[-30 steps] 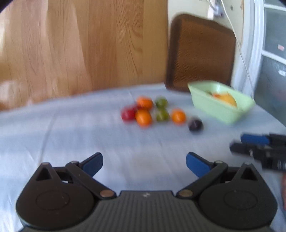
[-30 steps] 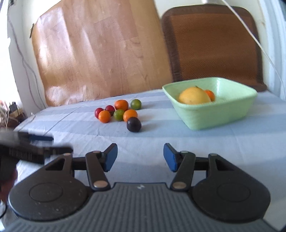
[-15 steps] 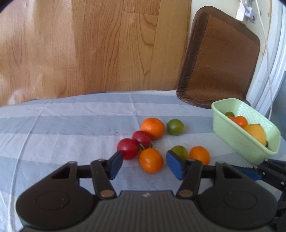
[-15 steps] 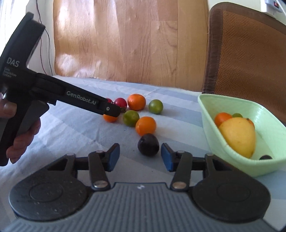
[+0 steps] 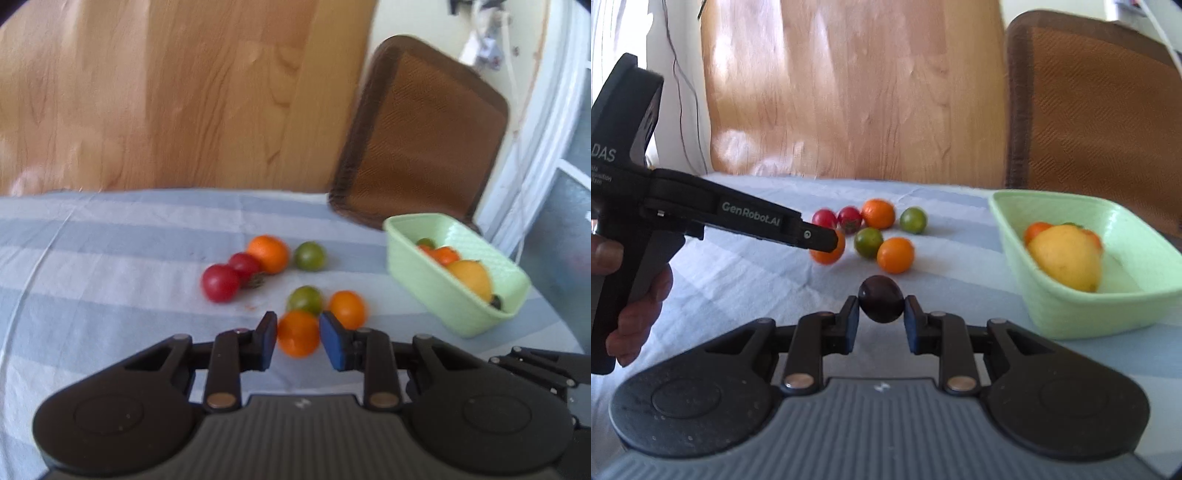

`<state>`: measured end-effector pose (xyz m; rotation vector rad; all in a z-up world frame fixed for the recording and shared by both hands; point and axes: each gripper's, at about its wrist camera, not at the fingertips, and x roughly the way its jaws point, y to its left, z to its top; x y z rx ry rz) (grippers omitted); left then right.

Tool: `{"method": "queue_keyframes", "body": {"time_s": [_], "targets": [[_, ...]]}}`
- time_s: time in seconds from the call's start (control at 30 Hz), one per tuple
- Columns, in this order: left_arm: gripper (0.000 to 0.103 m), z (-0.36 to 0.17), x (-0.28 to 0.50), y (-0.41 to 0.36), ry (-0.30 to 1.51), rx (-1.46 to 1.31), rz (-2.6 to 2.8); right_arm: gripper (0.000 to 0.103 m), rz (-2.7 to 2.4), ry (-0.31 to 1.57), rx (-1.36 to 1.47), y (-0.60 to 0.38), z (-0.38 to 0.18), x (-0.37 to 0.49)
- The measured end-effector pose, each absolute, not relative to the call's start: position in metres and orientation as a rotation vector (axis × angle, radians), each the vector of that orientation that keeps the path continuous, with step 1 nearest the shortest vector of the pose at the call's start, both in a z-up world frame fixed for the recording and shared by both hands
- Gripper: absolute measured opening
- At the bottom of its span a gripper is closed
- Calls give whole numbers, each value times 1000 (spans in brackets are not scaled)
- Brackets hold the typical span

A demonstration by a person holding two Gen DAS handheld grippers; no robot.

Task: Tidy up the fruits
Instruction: 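Grasp a mandarin with the left tool while the right tool grasps a dark plum, then carry both fruits to the basket and release them with both tools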

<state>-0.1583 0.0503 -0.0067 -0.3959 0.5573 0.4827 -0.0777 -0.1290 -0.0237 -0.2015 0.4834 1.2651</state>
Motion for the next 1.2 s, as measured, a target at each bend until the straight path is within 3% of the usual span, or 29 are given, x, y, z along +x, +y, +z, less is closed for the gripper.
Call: {"method": "queue_keyframes", "body": {"time_s": [0.03, 0.2, 0.3, 0.4, 0.67, 0.9, 0.97, 1.2], "targets": [[19, 0, -153, 44, 545, -378, 462, 28, 1247, 454, -186, -137, -20, -75], [20, 28, -118, 19, 508, -283, 396, 29, 1087, 342, -117, -164, -8, -47], [26, 37, -120, 18, 483, -271, 392, 29, 1047, 359, -53, -180, -10, -27], [48, 28, -131, 10, 497, -277, 388, 29, 1044, 364, -12, -188, -16, -18], [56, -15, -110, -50, 633, -51, 357, 29, 1024, 382, 49, -196, -27, -12], [52, -26, -117, -45, 662, -16, 425, 29, 1007, 386, 71, -201, -29, -6], [32, -32, -120, -37, 680, -62, 401, 29, 1004, 378, 69, -201, -28, -5], [32, -10, -101, -26, 605, -151, 312, 29, 1034, 392, 22, -191, -17, 30]]}}
